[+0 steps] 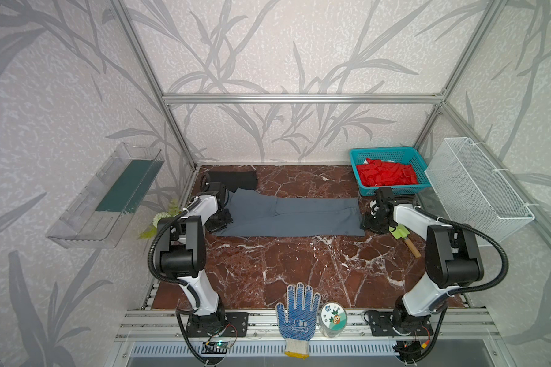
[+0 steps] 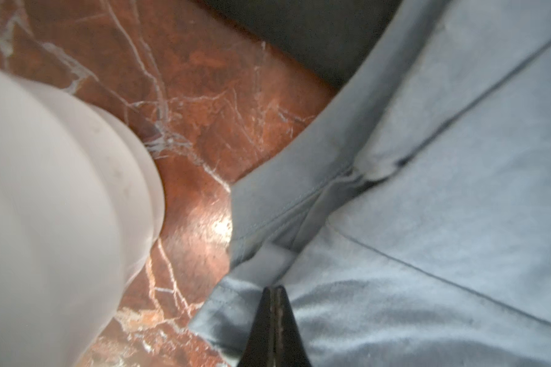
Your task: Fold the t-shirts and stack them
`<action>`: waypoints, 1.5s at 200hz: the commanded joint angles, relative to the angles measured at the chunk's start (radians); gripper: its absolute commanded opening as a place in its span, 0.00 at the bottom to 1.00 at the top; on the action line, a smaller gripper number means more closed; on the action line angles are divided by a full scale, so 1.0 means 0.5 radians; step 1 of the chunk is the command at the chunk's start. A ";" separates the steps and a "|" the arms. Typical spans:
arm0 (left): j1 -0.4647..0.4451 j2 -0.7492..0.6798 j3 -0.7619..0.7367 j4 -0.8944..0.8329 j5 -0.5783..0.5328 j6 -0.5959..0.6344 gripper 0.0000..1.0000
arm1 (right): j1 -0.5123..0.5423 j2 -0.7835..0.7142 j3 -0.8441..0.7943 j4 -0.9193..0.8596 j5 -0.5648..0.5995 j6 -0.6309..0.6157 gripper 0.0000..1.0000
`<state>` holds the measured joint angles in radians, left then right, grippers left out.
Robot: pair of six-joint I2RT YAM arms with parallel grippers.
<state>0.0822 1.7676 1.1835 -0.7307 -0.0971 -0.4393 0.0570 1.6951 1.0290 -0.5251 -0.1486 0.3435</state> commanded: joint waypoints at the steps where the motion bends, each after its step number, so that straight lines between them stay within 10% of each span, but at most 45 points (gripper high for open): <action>1: -0.009 -0.177 -0.025 -0.043 0.011 -0.020 0.00 | -0.010 0.000 -0.027 0.007 -0.037 -0.002 0.41; 300: -0.088 -0.409 -0.239 -0.036 0.095 0.011 0.00 | 0.098 -0.058 -0.011 0.168 0.101 -0.033 0.38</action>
<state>0.0448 1.5513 1.0706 -0.7395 -0.0551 -0.4412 0.1013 1.6928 1.0233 -0.4496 -0.1131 0.3309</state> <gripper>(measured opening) 0.047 0.378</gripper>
